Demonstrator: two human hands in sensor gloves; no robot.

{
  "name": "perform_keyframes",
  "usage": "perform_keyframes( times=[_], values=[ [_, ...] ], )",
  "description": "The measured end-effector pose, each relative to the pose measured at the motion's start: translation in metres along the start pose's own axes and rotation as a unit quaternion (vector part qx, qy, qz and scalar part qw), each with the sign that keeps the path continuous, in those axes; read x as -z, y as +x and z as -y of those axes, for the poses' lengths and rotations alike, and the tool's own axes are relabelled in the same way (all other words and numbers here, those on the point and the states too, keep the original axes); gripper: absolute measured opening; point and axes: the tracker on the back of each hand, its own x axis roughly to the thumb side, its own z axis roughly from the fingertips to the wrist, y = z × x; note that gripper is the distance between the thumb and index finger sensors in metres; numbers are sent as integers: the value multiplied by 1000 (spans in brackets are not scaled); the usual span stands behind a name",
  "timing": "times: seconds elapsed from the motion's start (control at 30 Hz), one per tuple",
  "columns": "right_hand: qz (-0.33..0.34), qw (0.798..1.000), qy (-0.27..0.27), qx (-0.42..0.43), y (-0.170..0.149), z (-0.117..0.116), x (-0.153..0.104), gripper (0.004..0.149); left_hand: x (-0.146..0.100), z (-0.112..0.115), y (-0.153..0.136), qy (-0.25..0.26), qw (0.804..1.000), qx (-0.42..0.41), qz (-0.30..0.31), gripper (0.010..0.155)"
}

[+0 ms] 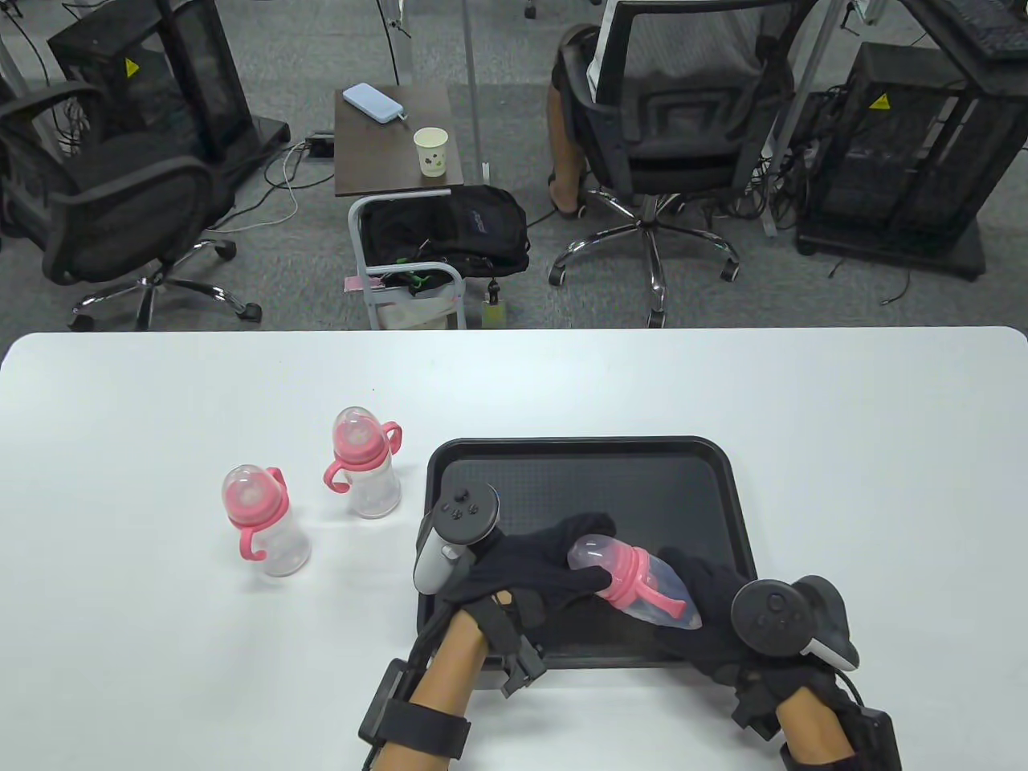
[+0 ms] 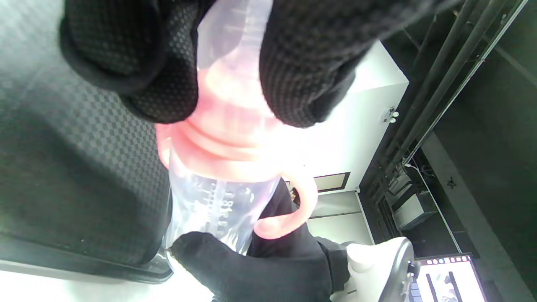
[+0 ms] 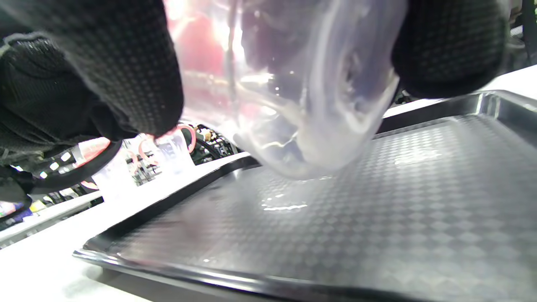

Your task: Assemble baby bottles from components

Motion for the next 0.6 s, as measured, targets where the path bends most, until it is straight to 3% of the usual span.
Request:
perform_keyframes(
  times=[0.03,0.6],
  values=[
    [2,1000,2,6,1,0,0,88,3,3,0,-15,1000,-1,-9,78],
    [-15,1000,6,24,-7,-11,8,90,-3,0,1,38,999,36,-5,84]
  ],
)
